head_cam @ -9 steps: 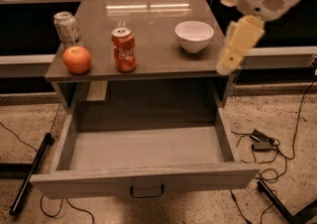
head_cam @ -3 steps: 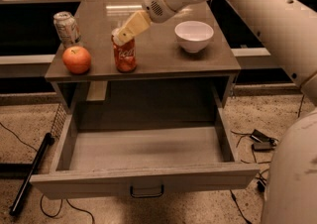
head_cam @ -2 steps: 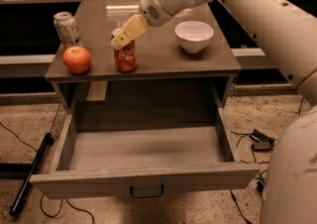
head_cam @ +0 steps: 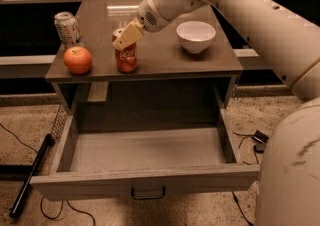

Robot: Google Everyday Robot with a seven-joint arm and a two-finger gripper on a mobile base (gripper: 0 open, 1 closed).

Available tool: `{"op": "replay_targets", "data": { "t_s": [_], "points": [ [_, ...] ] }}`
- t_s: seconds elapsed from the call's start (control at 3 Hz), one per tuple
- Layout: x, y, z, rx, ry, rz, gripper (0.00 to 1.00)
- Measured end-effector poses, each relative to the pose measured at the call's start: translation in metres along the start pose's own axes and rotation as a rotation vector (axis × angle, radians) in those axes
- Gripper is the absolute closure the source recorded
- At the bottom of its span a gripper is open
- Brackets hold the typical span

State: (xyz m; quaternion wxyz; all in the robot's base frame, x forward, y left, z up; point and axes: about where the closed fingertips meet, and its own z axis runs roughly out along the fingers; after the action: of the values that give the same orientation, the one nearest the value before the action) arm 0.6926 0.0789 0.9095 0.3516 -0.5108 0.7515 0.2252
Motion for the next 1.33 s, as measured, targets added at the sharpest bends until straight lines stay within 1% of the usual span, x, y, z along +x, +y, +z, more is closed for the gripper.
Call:
{"op": "replay_targets", "data": {
  "t_s": [0.33, 0.67, 1.0, 1.33],
  "points": [
    [0.004, 0.001, 0.006, -0.031, 0.011, 0.012, 0.60],
    [0.003, 0.001, -0.007, -0.106, -0.033, -0.028, 0.91],
    [0.001, 0.011, -0.064, -0.092, -0.132, -0.137, 1.00],
    [0.020, 0.036, -0.109, -0.077, -0.134, -0.257, 1.00]
  ]
}}
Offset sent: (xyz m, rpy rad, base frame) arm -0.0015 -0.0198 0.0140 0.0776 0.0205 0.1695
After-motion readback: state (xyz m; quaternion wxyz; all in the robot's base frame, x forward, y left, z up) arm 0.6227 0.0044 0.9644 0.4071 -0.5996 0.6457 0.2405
